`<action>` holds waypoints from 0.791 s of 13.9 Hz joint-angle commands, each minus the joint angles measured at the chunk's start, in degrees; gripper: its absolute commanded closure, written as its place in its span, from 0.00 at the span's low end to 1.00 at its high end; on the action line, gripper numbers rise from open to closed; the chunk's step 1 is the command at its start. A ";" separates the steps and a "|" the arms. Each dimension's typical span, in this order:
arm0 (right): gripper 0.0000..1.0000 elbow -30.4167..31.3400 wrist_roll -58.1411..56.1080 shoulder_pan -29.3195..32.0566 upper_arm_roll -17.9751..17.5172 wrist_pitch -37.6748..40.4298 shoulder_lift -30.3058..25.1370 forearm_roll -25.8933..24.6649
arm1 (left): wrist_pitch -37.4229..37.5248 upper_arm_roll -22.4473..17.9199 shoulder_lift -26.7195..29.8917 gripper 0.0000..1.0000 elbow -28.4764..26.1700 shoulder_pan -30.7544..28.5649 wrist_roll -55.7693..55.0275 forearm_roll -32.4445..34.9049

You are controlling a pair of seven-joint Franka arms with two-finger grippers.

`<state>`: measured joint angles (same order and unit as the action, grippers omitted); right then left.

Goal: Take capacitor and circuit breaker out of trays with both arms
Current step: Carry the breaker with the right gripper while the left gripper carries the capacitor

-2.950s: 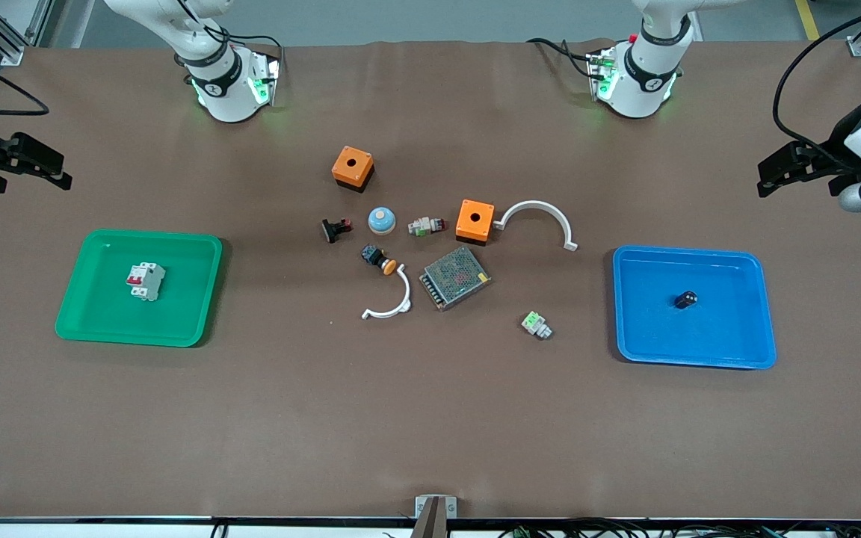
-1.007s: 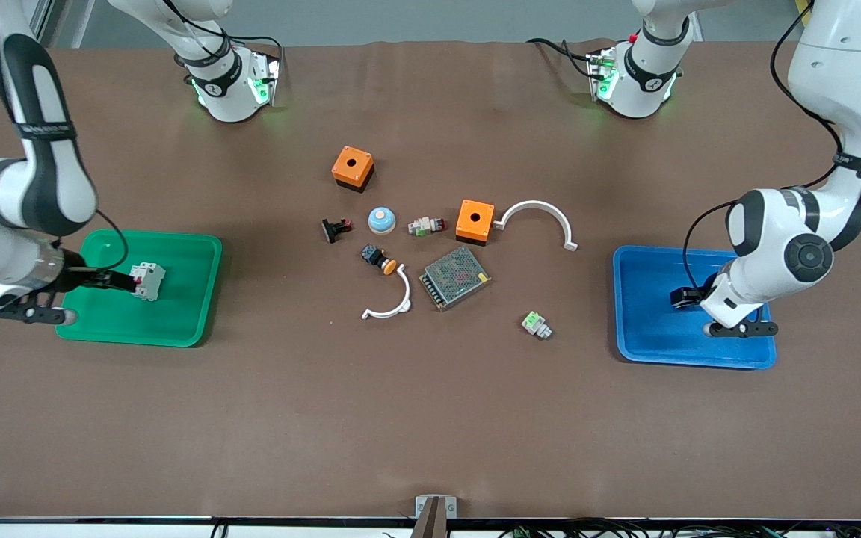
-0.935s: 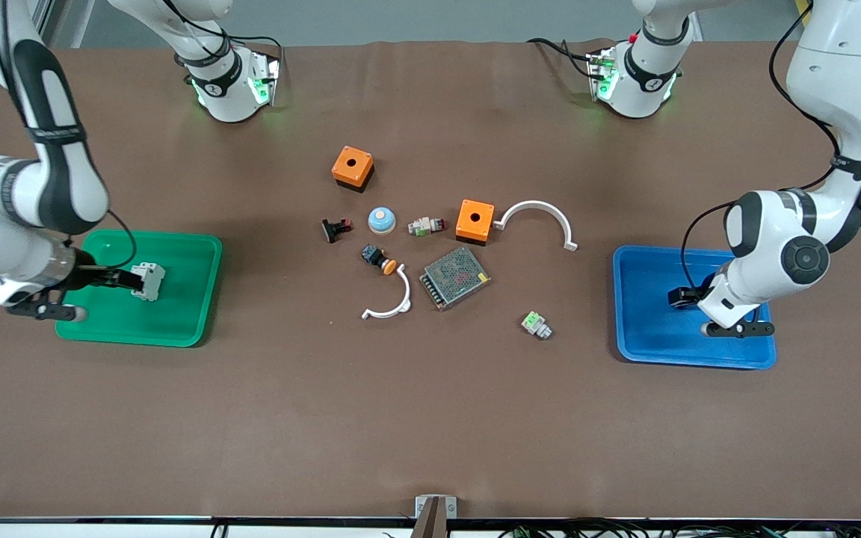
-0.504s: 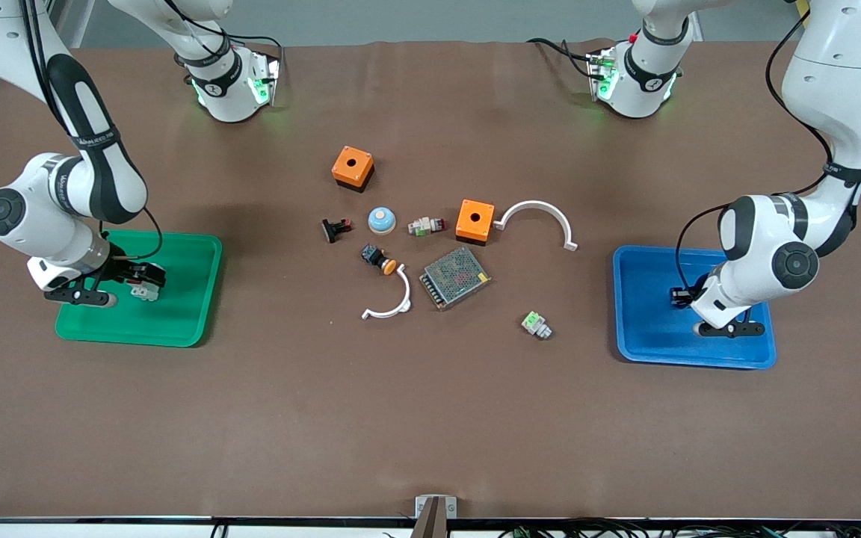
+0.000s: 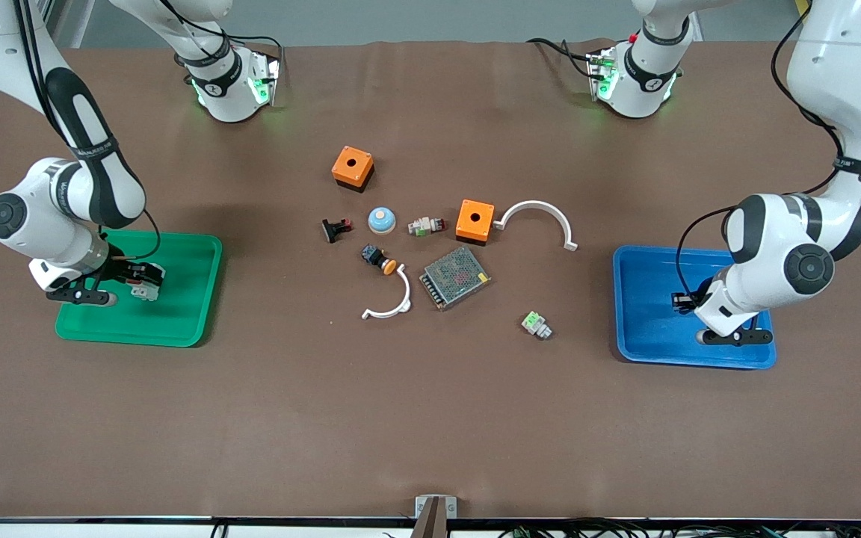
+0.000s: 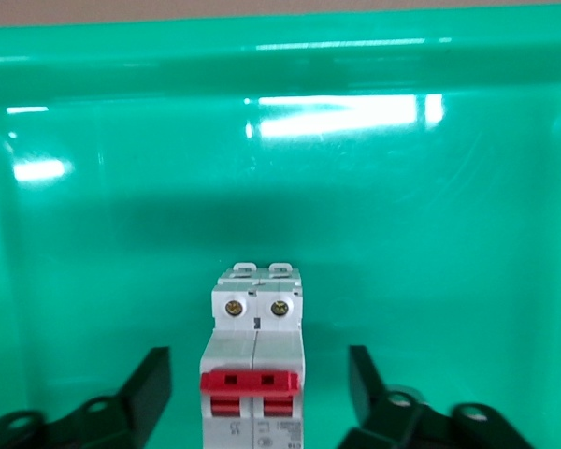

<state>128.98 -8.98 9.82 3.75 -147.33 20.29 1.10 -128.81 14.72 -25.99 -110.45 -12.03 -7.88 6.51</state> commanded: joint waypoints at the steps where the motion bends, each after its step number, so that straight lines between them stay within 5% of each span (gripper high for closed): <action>1: 0.58 1.10 -1.04 0.72 -0.68 -0.94 0.01 0.39 | 3.91 4.08 4.71 1.00 -1.51 -0.36 -4.93 -2.81; 3: 0.97 0.83 -0.70 0.64 -0.68 -0.59 0.01 0.39 | 6.72 6.89 6.47 1.00 -2.13 -0.19 -9.40 -4.39; 5: 1.00 -0.57 -0.25 0.11 -0.85 0.98 -0.25 0.39 | 6.73 10.84 6.92 1.00 -3.71 -0.10 -15.81 -4.49; 8: 1.00 -8.28 6.13 -4.18 -1.12 14.92 -2.36 0.48 | 5.42 15.24 5.96 1.00 -4.68 1.12 -24.17 -4.48; 11: 1.00 -10.07 14.40 -12.17 -1.29 16.82 -3.15 1.35 | 2.35 15.78 3.41 1.00 -5.38 6.91 -34.98 -3.87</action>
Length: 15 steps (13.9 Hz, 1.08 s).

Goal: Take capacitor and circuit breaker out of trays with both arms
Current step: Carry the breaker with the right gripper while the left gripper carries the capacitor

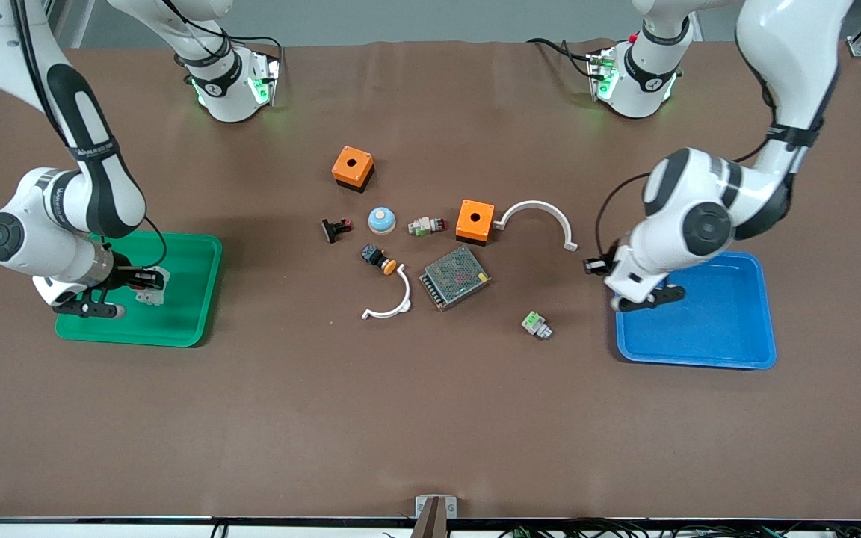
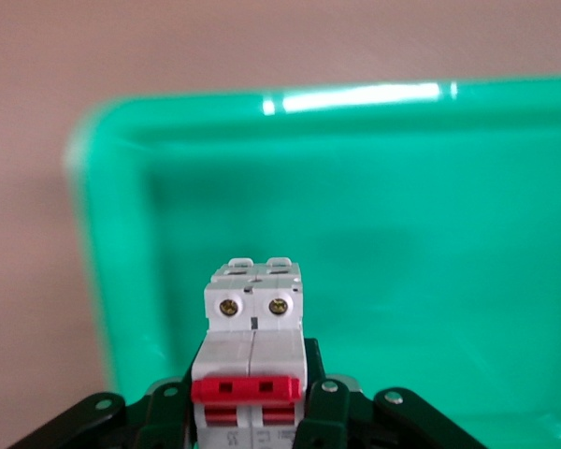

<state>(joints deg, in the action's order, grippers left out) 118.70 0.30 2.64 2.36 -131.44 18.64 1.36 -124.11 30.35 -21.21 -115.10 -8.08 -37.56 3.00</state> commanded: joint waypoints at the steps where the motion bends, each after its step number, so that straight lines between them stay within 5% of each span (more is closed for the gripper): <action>1: 1.00 0.13 6.89 -8.14 0.01 0.92 -1.41 3.27 | -3.76 0.07 -2.25 1.00 -1.18 4.99 -8.46 -0.27; 6: 1.00 -1.10 19.08 -21.59 -0.78 -2.67 -0.10 6.72 | -8.43 -0.37 -7.00 1.00 -1.36 8.61 -14.81 -0.01; 10: 1.00 -7.33 31.32 -30.04 -0.78 -5.23 8.06 6.46 | -10.36 -0.46 -9.64 0.97 -1.09 8.96 -16.14 0.51; 15: 1.00 -11.39 35.91 -33.04 -0.78 -8.21 13.44 6.29 | -10.28 -0.99 -13.93 0.70 1.62 8.96 -22.11 5.61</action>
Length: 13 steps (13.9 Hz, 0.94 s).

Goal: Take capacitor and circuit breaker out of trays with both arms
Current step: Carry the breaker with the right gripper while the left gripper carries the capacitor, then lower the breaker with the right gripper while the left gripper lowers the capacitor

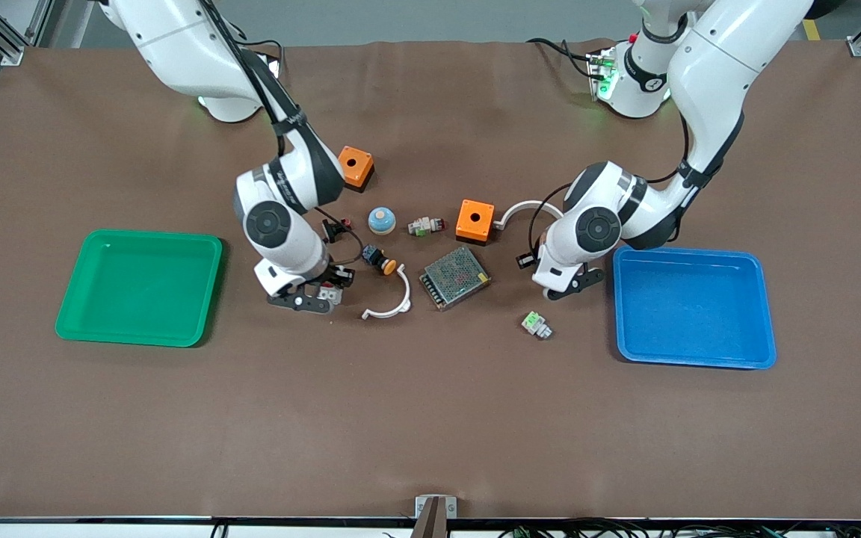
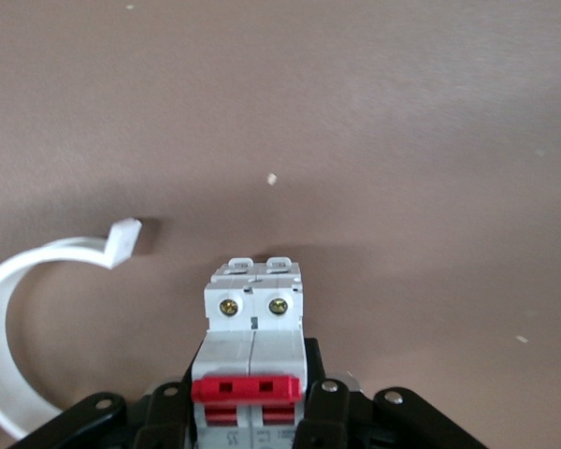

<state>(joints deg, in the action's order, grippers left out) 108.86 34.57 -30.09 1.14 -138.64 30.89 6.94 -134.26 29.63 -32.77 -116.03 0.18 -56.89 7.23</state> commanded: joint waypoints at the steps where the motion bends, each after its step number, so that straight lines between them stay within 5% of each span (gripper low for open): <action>1: 1.00 -1.63 1.99 -0.67 0.36 -1.37 1.72 0.79 | -0.13 -0.27 -2.91 0.63 2.73 0.69 -3.05 1.47; 2: 1.00 -1.64 2.43 -1.11 0.45 -1.46 1.90 0.96 | -0.13 -0.27 -3.00 0.50 2.82 0.61 -2.97 1.47; 4: 1.00 -1.64 2.96 -1.11 0.45 -1.38 1.90 1.05 | 0.48 -0.19 -2.57 0.01 3.78 0.34 -3.05 1.47; 5: 0.99 -1.64 3.05 -1.11 0.45 -1.20 1.90 1.23 | 0.57 -0.19 -1.96 0.00 3.88 0.34 -2.88 1.47; 6: 0.82 -1.72 4.53 -0.76 0.45 -1.02 1.98 1.23 | 2.05 -0.19 0.05 0.00 4.83 -0.09 -2.44 1.55; 7: 0.29 -2.07 6.11 -0.24 0.36 -0.85 1.99 1.14 | 5.90 -0.19 0.94 0.00 7.63 -0.45 -1.31 1.56; 8: 0.01 -2.42 6.12 -0.41 0.45 -0.67 1.99 1.14 | 12.72 -0.10 1.47 0.00 12.27 -0.45 1.58 1.64; 10: 0.00 -5.57 5.77 0.20 0.53 1.33 1.64 1.23 | 25.13 -0.10 1.57 0.00 23.33 -0.53 7.73 1.64; 13: 0.00 -20.30 3.94 4.85 0.71 19.48 1.72 0.18 | 35.09 -0.62 1.83 0.00 33.65 -0.71 12.93 7.06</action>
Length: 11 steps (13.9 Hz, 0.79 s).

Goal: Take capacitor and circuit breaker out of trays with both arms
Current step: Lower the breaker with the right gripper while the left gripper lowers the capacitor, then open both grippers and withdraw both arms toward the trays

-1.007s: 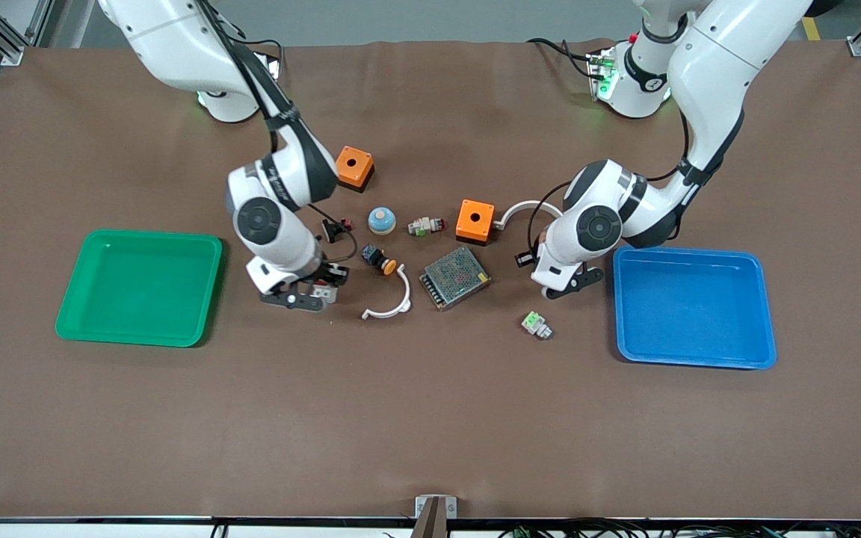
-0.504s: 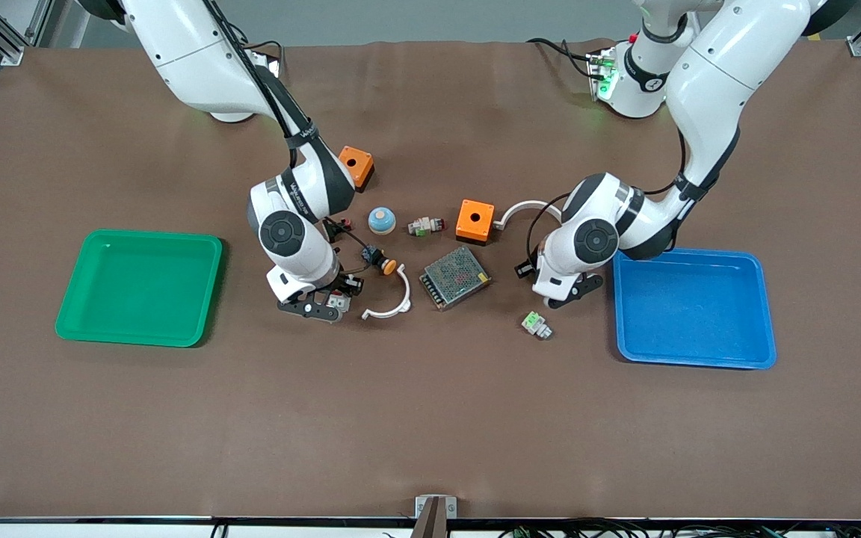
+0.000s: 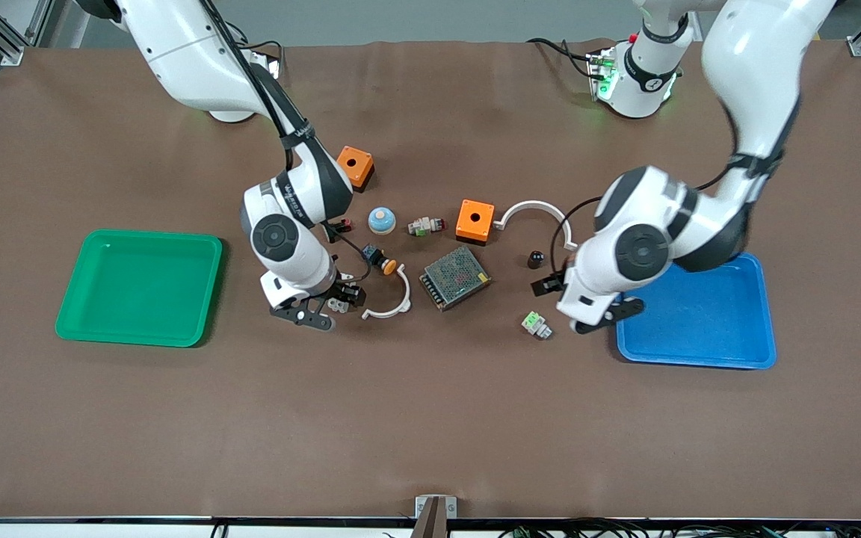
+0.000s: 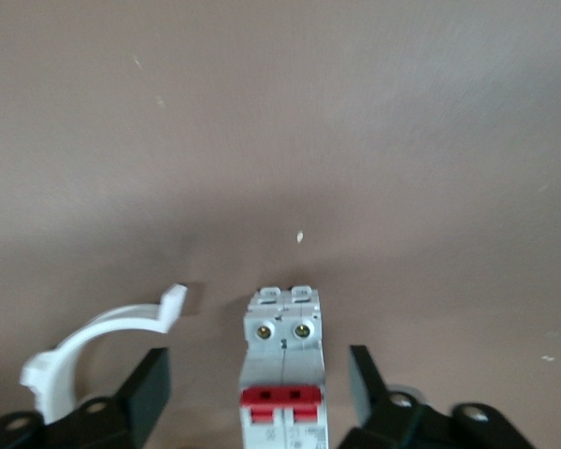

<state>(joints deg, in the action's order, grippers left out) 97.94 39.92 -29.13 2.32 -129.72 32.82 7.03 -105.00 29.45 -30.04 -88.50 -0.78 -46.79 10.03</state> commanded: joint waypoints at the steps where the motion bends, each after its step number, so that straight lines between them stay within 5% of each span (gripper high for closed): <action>1: 0.00 -12.31 -4.90 5.56 -0.47 14.29 -0.30 0.09 | 7.86 -0.27 0.23 0.00 7.19 -0.96 5.02 7.43; 8: 0.00 -13.92 -31.63 20.94 -0.30 31.53 -9.16 -3.42 | 13.32 0.43 13.68 0.00 7.29 -12.03 30.41 7.64; 11: 0.00 -11.03 -37.87 24.73 -0.30 33.57 -13.64 -4.83 | 16.04 -2.53 20.88 0.00 6.59 -15.04 41.22 0.19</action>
<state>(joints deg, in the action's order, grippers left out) 82.84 5.02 -6.33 3.20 -96.35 23.37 3.67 -91.08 28.99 -13.97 -80.12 -14.78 -11.27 13.87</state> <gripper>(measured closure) 0.000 0.000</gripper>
